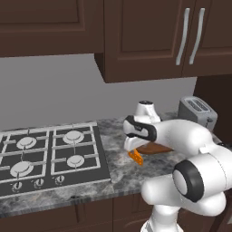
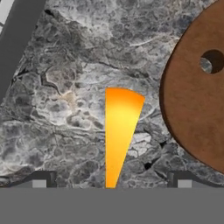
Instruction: Retrieve the reheated potato from the microwave, then place the potato, cheese, and condiment on the cutting board.
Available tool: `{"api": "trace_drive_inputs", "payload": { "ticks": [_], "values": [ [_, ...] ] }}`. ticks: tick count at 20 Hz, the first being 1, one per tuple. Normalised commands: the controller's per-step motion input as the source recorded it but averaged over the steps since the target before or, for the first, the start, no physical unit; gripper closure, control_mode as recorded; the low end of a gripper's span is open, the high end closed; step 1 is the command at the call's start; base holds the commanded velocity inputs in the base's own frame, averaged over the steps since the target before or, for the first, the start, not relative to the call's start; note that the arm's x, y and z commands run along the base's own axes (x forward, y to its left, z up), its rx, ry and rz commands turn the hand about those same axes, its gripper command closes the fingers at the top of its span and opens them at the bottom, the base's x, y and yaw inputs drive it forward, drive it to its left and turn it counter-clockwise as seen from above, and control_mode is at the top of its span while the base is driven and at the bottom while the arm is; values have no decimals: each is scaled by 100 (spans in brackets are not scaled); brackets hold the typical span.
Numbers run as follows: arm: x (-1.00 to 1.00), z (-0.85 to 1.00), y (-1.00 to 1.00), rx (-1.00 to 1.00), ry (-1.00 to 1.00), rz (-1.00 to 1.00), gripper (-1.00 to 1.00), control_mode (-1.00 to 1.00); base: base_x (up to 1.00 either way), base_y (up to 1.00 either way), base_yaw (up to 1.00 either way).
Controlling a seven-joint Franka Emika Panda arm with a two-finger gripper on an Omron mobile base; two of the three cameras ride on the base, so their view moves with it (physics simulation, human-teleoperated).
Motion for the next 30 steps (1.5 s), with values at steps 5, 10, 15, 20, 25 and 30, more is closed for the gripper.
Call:
{"api": "trace_drive_inputs", "payload": {
  "ticks": [5,10,15,20,25,30],
  "values": [
    [16,-34,8,0,-5,-5,-100,-100,0,0,0],
    [7,-31,6,-1,-9,-6,-100,-100,0,0,0],
    [4,-24,2,-3,-9,-7,-100,-100,0,0,0],
    [2,-10,2,-1,-4,-8,100,-100,0,0,0],
    [0,0,0,0,0,-6,100,-100,0,0,0],
    [4,0,0,0,0,-1,100,-100,0,0,0]
  ]
}}
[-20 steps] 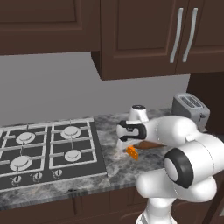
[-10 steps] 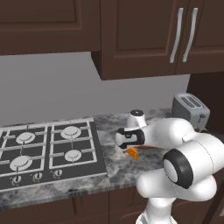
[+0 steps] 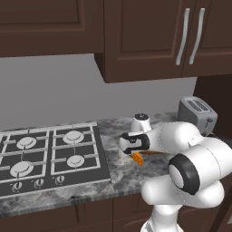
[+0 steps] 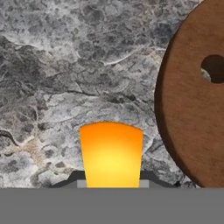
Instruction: Retrieve the reheated potato from the microwave, then place the potato, cheese, and condiment on the cutting board.
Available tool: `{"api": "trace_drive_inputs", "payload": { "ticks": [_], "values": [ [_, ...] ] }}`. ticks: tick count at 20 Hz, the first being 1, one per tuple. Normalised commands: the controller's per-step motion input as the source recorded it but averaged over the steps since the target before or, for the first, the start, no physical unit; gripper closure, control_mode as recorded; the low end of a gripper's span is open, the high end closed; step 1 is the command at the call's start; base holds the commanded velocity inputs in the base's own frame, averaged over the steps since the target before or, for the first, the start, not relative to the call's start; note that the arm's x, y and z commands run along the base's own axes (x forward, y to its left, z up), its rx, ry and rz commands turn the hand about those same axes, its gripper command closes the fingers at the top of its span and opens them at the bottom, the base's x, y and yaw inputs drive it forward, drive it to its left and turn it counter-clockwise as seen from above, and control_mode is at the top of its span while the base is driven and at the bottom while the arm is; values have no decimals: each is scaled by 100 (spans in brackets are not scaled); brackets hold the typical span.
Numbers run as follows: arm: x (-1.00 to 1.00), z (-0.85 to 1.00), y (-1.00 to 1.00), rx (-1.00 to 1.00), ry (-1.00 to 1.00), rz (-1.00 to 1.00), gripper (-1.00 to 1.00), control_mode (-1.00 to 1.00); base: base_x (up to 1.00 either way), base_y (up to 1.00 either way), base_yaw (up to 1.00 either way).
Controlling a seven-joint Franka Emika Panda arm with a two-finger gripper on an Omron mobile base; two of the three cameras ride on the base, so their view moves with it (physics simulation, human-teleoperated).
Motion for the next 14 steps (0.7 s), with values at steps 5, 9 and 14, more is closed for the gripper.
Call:
{"api": "trace_drive_inputs", "payload": {
  "ticks": [5,9,14],
  "values": [
    [1,30,-7,0,0,-1,100,-100,0,0,0],
    [9,42,-12,0,0,-4,100,-100,0,0,0],
    [8,27,-9,0,2,-8,100,-100,0,0,0]
  ]
}}
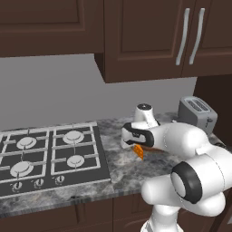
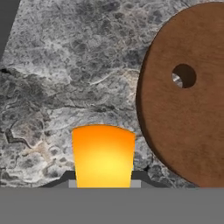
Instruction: Retrieve the reheated potato from the microwave, then place the potato, cheese, and condiment on the cutting board.
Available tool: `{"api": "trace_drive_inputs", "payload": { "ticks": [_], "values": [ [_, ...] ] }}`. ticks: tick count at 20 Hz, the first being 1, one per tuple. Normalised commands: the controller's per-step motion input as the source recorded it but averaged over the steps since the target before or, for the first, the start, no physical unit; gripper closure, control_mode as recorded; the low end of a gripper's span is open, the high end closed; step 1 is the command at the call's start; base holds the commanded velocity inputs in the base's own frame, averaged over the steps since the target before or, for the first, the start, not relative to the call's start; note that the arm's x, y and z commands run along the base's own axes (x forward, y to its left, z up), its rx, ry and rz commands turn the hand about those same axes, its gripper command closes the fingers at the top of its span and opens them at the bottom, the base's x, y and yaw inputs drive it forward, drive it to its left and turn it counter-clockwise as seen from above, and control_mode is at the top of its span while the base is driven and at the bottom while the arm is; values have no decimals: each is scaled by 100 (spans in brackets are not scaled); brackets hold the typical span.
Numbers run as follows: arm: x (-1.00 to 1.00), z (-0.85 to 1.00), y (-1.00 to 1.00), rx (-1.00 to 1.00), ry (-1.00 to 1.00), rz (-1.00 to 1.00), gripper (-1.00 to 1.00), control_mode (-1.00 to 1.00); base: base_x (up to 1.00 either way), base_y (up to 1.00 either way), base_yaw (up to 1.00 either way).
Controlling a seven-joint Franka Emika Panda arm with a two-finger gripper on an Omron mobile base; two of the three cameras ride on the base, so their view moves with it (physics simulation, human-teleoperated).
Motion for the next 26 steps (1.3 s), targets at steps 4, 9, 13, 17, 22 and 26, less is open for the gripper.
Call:
{"api": "trace_drive_inputs", "payload": {
  "ticks": [4,9,13,17,22,26],
  "values": [
    [0,0,4,0,0,-7,100,-100,0,0,0],
    [0,0,11,0,1,-4,100,-100,0,0,0],
    [4,12,-6,0,0,-2,100,-100,0,0,0],
    [13,17,-22,0,0,-2,100,-100,0,0,0],
    [21,1,-42,0,6,-1,100,-100,0,0,0],
    [33,0,-46,0,7,0,100,-100,0,0,0]
  ]
}}
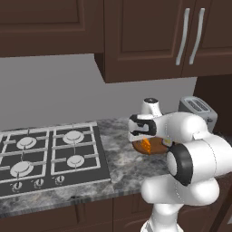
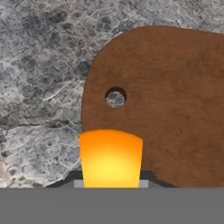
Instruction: Retrieve the reheated potato from the microwave, then place the potato, cheese, and condiment on the cutting board.
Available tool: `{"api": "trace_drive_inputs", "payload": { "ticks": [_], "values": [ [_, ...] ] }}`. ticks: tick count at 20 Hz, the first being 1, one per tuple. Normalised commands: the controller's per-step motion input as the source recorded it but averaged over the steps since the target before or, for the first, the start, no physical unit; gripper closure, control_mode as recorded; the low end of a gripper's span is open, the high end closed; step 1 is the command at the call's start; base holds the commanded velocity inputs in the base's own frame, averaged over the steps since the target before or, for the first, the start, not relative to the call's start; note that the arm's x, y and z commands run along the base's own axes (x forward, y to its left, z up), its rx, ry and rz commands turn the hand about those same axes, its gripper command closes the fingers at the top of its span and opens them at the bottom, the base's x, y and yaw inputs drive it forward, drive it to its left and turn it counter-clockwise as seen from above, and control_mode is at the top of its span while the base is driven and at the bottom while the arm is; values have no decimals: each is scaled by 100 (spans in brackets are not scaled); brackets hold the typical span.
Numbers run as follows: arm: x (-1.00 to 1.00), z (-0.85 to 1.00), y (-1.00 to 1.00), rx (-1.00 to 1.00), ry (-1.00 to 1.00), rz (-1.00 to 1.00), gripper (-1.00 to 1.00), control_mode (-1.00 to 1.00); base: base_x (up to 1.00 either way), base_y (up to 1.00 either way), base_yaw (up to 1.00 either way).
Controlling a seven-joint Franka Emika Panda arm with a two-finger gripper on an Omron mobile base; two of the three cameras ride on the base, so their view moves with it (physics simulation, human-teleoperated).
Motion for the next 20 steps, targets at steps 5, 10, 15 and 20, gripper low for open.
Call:
{"api": "trace_drive_inputs", "payload": {
  "ticks": [5,10,15,20],
  "values": [
    [38,-4,-25,0,2,0,100,-100,0,0,0],
    [34,-20,-15,0,3,0,100,-100,0,0,0],
    [32,-21,-22,0,6,0,100,-100,0,0,0],
    [30,-16,-15,0,3,0,100,-100,0,0,0]
  ]
}}
